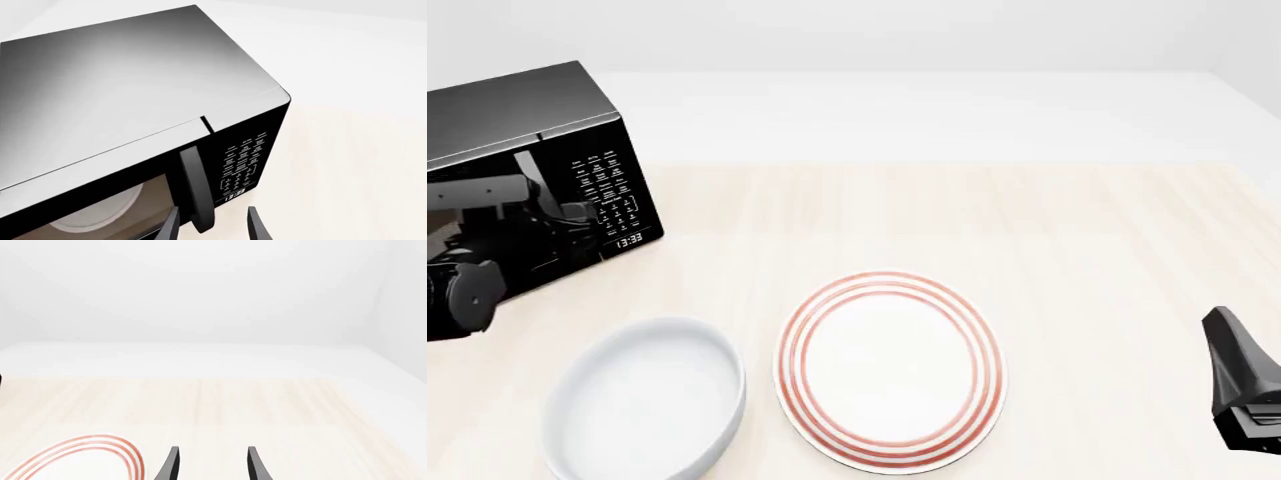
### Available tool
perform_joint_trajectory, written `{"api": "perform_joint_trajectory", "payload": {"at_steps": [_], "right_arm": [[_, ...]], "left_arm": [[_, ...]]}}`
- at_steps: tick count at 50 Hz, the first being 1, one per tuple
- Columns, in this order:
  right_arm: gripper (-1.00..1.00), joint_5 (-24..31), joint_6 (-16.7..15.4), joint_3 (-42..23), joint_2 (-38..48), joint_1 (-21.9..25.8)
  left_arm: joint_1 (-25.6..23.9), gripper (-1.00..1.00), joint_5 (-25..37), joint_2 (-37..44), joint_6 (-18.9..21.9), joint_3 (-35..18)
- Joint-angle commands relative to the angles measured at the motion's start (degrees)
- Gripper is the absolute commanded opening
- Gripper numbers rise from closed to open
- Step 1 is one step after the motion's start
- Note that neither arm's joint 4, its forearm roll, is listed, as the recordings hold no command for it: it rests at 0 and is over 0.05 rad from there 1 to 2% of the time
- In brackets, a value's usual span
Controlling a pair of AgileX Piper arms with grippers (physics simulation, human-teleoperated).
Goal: Open the microwave.
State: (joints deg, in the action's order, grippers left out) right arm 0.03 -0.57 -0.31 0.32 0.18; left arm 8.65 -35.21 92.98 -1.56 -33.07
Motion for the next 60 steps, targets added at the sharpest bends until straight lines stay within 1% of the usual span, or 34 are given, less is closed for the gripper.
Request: {"api": "perform_joint_trajectory", "payload": {"at_steps": [1, 17, 37, 38, 54, 60], "right_arm": [[1.00, 0.00, 0.00, 0.00, 0.00, 0.00], [1.00, 0.00, 0.01, 0.00, 0.00, 0.00], [1.00, 0.00, 0.00, 0.00, 0.01, 0.00], [1.00, 0.00, 0.00, 0.00, -0.01, 0.00], [1.00, 0.00, -0.01, 0.00, 0.00, -0.01], [1.00, 0.00, 0.00, 0.00, -0.01, 0.00]], "left_arm": [[0.09, 1.00, -0.38, 1.82, -0.10, -0.71], [-0.35, 1.00, -1.72, 5.22, -0.99, -2.14], [0.06, 1.00, -1.75, 5.28, -1.72, -2.29], [0.17, -1.00, -1.80, 5.20, -1.81, -2.19], [1.49, -1.00, -2.40, 4.50, -0.73, -1.36], [0.80, -1.00, -2.73, 4.69, -1.14, -1.71]]}}
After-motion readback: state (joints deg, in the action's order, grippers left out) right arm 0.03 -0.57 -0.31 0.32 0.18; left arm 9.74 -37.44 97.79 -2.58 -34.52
